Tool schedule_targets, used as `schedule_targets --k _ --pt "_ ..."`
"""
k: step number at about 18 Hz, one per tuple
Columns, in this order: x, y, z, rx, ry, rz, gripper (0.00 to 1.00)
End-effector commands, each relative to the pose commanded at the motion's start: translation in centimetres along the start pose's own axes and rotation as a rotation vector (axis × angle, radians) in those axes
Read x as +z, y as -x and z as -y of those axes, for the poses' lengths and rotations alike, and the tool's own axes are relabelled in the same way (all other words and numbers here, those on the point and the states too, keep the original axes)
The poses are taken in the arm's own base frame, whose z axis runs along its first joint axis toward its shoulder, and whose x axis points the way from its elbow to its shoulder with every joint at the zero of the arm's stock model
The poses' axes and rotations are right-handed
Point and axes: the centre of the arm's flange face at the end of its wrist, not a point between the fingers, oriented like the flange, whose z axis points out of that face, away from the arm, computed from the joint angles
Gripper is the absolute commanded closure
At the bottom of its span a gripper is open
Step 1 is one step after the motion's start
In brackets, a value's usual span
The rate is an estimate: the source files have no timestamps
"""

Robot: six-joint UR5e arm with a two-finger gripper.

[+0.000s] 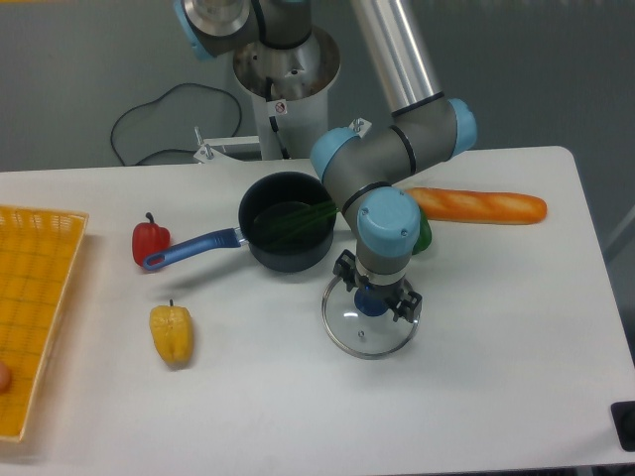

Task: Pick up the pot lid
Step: 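Close the gripper around the blue knob of the glass lid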

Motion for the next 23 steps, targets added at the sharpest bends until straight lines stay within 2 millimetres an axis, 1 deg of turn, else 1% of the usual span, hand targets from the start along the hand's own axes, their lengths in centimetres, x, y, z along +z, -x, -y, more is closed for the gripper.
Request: schedule_targets --k 16,17,19,21,23 --pt "-0.04 -0.03 -0.14 -0.002 -0.006 -0.005 0.00" --pt "-0.04 -0.03 -0.14 -0.003 -0.006 -0.005 0.14" --pt "-0.02 -0.04 -0.15 -0.006 -0.005 -0.006 0.34" --pt "0.00 0.01 -0.12 -0.009 -0.005 -0.006 0.38" --pt "-0.24 0.17 -0.06 -0.011 -0.006 -0.002 0.49"
